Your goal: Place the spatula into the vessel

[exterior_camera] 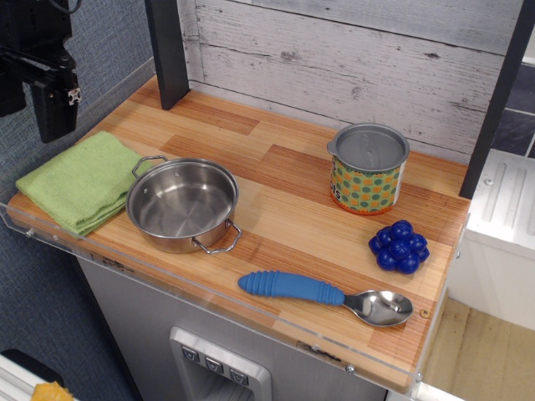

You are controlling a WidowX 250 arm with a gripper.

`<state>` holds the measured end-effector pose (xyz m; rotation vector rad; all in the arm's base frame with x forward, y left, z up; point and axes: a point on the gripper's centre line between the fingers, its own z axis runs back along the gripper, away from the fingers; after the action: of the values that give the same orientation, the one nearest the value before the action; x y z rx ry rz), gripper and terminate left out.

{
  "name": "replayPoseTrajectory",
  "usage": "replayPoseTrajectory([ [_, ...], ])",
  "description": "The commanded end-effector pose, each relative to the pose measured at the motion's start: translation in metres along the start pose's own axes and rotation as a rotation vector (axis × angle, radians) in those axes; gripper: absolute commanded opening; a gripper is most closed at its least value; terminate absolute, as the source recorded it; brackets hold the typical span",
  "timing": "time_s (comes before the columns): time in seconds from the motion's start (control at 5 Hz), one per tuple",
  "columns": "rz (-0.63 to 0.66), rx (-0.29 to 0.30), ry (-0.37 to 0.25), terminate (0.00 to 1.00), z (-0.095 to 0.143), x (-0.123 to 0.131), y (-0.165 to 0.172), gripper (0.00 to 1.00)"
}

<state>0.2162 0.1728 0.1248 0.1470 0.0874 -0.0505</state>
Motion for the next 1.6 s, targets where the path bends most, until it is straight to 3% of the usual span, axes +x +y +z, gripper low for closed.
replayPoseTrajectory([
  [0.0,0.000,0.000,0.000,0.00,0.000,0.000,0.000,1.00],
  [0.2,-0.157,0.079,0.024,0.00,0.004,0.009,-0.032,1.00],
  [0.4,-0.315,0.093,-0.003,0.00,0.001,0.014,-0.065,1.00],
  [0.6,-0.561,0.153,-0.017,0.00,-0.006,0.016,-0.109,1.00],
  [0.8,-0.782,0.149,-0.075,0.00,-0.010,0.009,-0.157,1.00],
  [1.0,-0.911,0.120,-0.144,0.00,-0.013,0.011,-0.189,1.00],
  [1.4,-1.110,0.115,-0.222,0.00,-0.035,0.021,-0.222,1.00],
])
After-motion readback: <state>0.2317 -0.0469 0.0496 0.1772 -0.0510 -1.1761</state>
